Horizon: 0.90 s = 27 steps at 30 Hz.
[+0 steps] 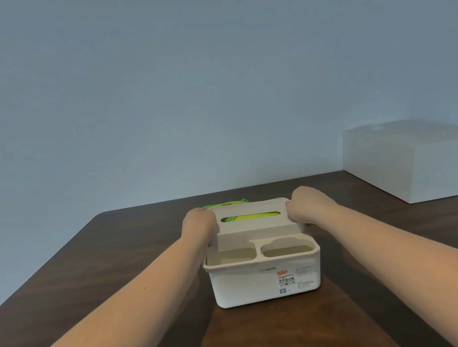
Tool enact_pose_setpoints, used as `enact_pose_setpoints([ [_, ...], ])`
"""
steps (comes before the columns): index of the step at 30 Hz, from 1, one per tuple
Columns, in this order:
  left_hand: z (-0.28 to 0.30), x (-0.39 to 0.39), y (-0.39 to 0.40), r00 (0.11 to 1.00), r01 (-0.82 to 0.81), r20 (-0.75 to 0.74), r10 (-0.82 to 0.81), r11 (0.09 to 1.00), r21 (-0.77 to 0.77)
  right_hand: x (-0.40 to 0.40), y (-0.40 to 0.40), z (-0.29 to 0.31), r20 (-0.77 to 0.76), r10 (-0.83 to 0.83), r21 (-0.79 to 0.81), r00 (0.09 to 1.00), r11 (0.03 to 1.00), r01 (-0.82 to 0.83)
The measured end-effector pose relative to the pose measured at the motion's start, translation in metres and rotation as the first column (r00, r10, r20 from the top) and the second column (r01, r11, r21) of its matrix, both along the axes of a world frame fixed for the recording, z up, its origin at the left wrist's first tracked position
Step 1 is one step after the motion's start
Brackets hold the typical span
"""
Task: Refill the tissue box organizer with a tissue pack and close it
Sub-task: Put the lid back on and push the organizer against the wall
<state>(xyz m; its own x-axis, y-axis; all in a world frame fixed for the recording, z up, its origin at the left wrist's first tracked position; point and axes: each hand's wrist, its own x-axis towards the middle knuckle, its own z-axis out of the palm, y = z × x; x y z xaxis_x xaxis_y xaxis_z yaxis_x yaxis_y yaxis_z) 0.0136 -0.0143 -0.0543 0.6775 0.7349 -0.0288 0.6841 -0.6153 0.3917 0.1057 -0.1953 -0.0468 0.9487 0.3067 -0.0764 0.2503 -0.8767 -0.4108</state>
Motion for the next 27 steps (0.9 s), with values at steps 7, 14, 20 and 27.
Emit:
enact_pose_setpoints([
  [7,-0.001,0.004,-0.004,0.962,0.132,-0.256,-0.093,0.981,0.140,0.016,0.005,-0.005,0.053,-0.010,-0.019,0.999,1.000,0.011],
  [14,-0.002,0.006,-0.003,0.961,0.182,-0.241,-0.134,0.965,0.187,0.024,0.008,-0.006,0.068,0.014,-0.043,0.998,0.999,-0.011],
  [20,-0.006,-0.001,-0.006,0.991,0.127,-0.061,-0.120,0.983,0.132,0.019,0.010,-0.006,0.088,0.012,-0.060,0.996,0.998,-0.007],
  [27,-0.025,-0.031,-0.017,0.885,0.155,0.463,0.036,0.917,-0.368,-0.006,-0.011,-0.015,0.042,0.060,0.126,0.997,0.990,-0.065],
])
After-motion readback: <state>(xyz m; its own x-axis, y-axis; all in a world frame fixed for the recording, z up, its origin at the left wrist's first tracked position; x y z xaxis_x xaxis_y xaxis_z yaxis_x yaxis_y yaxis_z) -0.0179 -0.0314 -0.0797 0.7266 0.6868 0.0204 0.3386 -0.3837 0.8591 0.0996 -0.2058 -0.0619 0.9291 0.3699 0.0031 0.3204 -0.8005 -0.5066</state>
